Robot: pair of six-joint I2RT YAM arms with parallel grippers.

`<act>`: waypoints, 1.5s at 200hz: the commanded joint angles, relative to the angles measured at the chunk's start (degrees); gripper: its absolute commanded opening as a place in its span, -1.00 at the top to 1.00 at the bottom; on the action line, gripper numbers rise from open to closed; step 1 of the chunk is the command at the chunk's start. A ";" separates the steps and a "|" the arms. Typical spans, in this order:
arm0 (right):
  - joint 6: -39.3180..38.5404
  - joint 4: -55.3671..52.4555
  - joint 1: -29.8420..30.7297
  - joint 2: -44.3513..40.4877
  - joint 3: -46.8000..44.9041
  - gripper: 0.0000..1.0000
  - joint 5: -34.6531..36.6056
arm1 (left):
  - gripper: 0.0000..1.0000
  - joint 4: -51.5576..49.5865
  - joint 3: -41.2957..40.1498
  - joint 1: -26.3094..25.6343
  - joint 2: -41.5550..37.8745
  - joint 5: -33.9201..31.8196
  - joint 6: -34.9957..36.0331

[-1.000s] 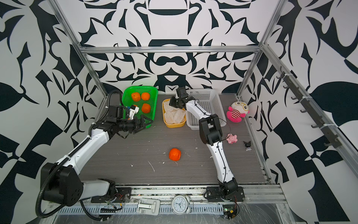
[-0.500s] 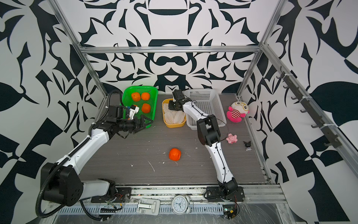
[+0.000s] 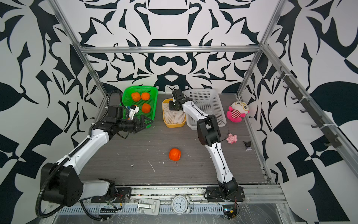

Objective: Remove foam nets from oranges
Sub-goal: Place the foam net into the storage box, then pick up the orange from the center of the board.

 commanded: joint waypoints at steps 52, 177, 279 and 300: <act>-0.75 -1.19 0.72 -7.51 2.35 -0.05 2.11 | -0.98 1.66 -2.73 0.45 -1.88 1.69 -0.35; -2.51 5.60 5.79 -35.31 -26.87 -0.22 8.11 | -0.98 -9.10 -0.43 -10.13 -1.88 -8.41 5.02; 2.08 16.62 7.94 -74.78 -78.50 -0.27 12.27 | -0.98 -17.92 4.78 -30.60 7.31 -15.83 2.65; 2.81 16.02 8.06 -79.42 -83.82 -0.38 12.91 | -0.98 -17.80 5.99 -31.98 9.25 -14.89 2.59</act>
